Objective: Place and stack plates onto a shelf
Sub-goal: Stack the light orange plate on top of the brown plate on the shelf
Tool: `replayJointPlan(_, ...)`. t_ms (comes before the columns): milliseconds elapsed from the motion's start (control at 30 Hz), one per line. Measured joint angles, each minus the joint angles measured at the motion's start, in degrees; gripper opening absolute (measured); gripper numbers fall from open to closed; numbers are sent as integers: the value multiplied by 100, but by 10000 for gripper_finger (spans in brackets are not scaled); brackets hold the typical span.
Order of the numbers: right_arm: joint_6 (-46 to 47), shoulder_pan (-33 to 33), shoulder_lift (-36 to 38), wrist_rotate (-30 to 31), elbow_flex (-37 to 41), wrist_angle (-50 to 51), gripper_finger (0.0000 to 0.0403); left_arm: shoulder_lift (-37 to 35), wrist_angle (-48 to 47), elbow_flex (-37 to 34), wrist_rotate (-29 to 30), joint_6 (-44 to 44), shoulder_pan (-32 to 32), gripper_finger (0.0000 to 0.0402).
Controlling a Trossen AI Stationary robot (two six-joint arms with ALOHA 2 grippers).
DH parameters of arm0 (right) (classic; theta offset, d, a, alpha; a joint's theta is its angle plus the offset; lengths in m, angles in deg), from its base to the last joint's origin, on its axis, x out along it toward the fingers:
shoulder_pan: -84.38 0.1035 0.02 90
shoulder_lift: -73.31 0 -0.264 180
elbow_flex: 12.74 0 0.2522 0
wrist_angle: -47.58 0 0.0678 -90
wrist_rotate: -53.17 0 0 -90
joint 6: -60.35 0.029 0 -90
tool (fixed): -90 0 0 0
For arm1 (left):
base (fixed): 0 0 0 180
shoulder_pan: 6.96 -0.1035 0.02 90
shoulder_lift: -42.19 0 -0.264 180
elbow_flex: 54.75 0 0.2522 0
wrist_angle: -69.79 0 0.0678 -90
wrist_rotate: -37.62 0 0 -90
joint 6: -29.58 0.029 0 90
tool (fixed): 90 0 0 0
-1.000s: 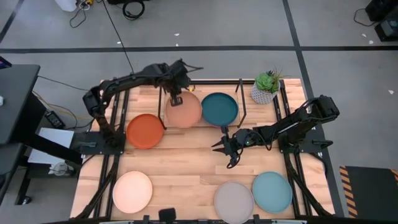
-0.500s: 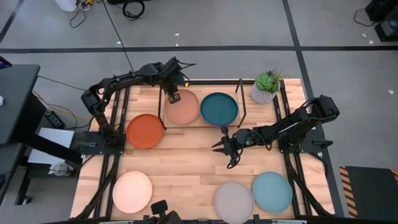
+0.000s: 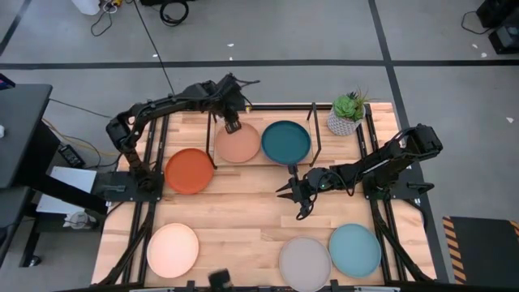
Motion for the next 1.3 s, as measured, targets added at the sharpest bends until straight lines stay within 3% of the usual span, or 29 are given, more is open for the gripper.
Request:
replayJointPlan(133,-50,-9,-2,28,0,-1,82,-203,-223,50,-816,-236,768,131)
replayJointPlan(433,-100,-17,-2,28,0,-1,82,-209,-1724,-29,-922,-1916,2893,128)
replayJointPlan(633,-11,-17,-2,27,0,1,82,-198,-1711,-825,-893,-3044,4250,128)
replayJointPlan(833,-89,-17,-2,31,0,-6,82,-196,-1711,-1610,-1432,-4373,5318,128)
replayJointPlan(967,-354,-17,-2,33,0,-131,82,-196,-1620,-1920,-1324,-4950,5941,128)
replayJointPlan(1133,-817,-17,-2,-23,0,-409,82,-196,-1453,-2265,-1190,-4784,6625,128)
replayJointPlan(1300,-1200,-120,-2,-401,2,-571,82,-196,-1383,-2438,-373,-4680,7045,128)
